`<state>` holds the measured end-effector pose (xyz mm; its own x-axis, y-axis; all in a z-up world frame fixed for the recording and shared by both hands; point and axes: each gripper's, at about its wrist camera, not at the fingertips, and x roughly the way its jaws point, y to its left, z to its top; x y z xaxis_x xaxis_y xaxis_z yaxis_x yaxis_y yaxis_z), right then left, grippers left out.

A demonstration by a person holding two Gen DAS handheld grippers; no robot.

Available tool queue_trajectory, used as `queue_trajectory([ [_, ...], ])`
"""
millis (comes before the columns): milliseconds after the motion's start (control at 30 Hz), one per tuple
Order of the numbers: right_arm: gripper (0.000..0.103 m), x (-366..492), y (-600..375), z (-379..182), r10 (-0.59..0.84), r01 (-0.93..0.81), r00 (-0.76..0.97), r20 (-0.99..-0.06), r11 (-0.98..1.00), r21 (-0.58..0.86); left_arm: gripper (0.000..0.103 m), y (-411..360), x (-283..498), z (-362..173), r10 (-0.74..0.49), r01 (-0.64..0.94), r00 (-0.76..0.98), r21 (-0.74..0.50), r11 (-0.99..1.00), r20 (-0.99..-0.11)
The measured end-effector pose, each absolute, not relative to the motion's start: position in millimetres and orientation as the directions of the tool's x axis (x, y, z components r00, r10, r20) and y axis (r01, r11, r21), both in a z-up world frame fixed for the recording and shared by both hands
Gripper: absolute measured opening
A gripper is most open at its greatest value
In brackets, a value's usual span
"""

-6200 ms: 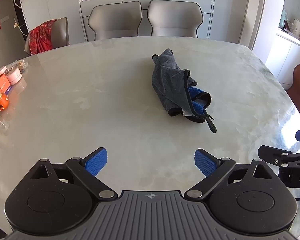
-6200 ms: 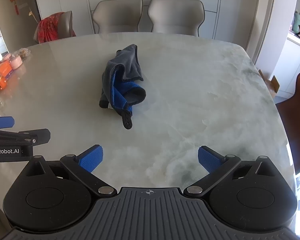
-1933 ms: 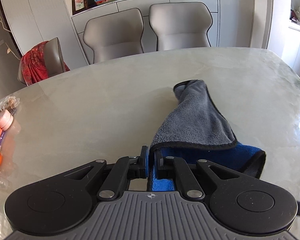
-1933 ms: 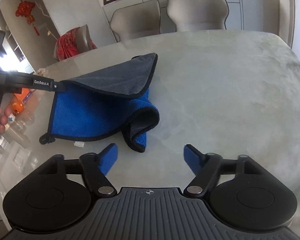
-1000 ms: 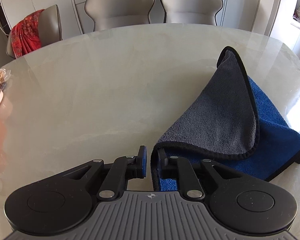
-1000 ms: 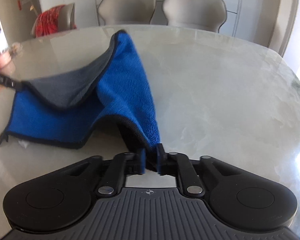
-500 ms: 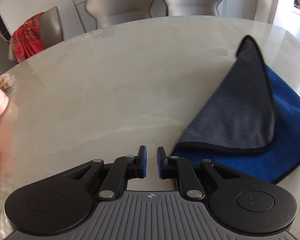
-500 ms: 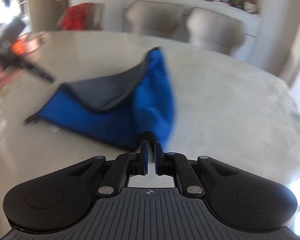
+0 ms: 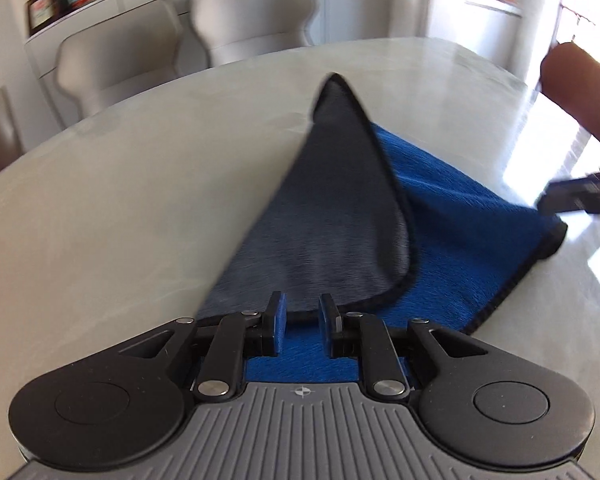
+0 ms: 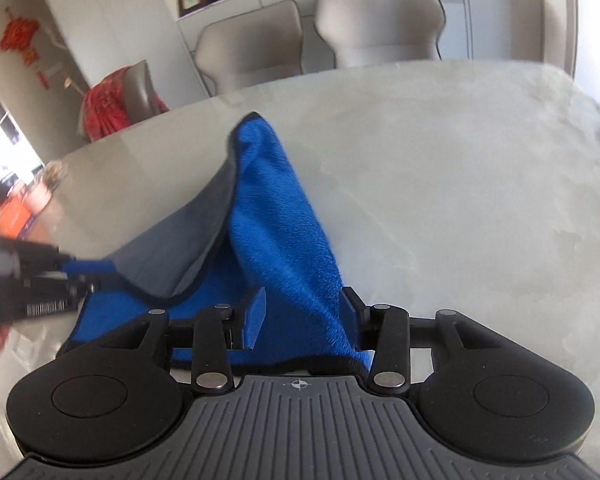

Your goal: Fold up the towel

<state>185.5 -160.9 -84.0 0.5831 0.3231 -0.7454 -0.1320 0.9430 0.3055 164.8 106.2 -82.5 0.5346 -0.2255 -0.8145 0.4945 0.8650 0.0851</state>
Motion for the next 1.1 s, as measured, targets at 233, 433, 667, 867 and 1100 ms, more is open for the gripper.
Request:
queue_trajectory([
  [233,0.045,191,-153,-90,0.339,-0.157,0.569,-0.749,0.939,0.305,0.018,82,157,-98,-0.247,0.630,0.546,0.197,0.752,-0.801],
  [433,0.046,192,-152,-95,0.340,-0.161,0.550,-0.762,0.939,0.303,0.027,68,157,-98,-0.307,0.707,0.503,0.181,0.683,-0.808],
  [667,0.048,196,-148,-99,0.345,-0.162,0.539,-0.768,0.938,0.308,0.039,46,161,-107,-0.314,0.747,0.498,0.217,0.628,-0.808],
  [867,0.049,199,-147,-98,0.342,-0.161,0.543,-0.767,0.939,0.305,0.016,46,180,-112,-0.324,0.725,0.467,0.146,0.673,-0.823],
  [1100,0.052,208,-153,-99,0.328,-0.152,0.557,-0.763,0.943,0.295,0.011,70,210,-96,-0.288,0.637,0.537,0.157,0.755,-0.793],
])
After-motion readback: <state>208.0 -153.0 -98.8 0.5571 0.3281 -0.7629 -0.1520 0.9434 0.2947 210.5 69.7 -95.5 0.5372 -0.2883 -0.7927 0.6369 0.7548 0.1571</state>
